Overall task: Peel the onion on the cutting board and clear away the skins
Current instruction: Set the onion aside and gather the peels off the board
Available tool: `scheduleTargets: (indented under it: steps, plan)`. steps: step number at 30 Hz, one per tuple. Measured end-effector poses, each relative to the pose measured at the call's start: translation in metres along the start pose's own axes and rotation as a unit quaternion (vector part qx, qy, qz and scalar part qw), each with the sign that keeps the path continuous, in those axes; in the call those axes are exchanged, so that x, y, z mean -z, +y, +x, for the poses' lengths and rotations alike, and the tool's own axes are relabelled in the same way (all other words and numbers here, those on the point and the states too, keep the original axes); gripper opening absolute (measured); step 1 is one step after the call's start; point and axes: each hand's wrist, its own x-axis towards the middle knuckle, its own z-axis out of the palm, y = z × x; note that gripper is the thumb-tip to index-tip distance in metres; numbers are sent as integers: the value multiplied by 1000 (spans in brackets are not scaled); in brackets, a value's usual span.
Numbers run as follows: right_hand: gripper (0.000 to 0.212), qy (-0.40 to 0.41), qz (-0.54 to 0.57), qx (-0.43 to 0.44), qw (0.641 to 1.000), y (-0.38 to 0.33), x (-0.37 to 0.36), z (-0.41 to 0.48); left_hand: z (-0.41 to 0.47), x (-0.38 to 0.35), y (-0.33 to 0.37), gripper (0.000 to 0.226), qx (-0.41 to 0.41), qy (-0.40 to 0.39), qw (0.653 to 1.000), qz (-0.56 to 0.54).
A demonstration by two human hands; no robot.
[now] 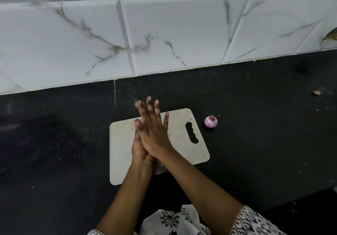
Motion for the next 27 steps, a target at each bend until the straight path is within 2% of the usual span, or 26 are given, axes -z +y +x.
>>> scheduleTargets:
  steps: [1,3,4,5,7,8,11,12,14,19,21,23,25,26,27]
  plan:
    - [75,17,100,3,995,5,8,-3,7,2,6,34,8,-20,999,-37]
    - [59,74,221,-29,972,26,32,-16,13,2,21,25,-18,34,995,-89]
    - [48,88,210,-67,971,41,43,-28,13,2,30,28,-29,53,993,-102]
    - [41,80,153,-103,980,57,53,-40,11,1,37,31,-38,63,991,-113]
    - [39,-1,2,-106,994,81,66,-68,8,7,45,34,-50,66,990,-118]
    - [40,-67,-53,-64,994,88,66,-84,8,12,48,35,-49,67,990,-115]
    - [54,-270,-139,96,948,89,55,-120,7,21,52,35,-50,69,989,-121]
    - [60,-305,-163,121,930,91,50,-124,7,23,51,35,-50,72,990,-109]
    - [64,-323,-197,152,913,96,43,-117,5,24,48,34,-50,80,990,-102]
    - [70,-285,-224,158,919,98,26,-65,3,26,44,35,-34,78,993,-86]
    - [62,-264,-192,161,931,94,22,-45,4,27,44,35,-34,77,993,-78]
    - [47,-188,-73,136,970,91,23,-30,3,28,43,35,-32,78,994,-74]
    - [32,-68,25,80,994,91,28,-12,2,28,44,35,-33,79,993,-79]
    - [30,-37,30,54,997,93,30,-1,2,28,44,35,-33,79,993,-81]
    - [32,-42,8,37,998,95,31,10,1,28,44,35,-33,79,993,-81]
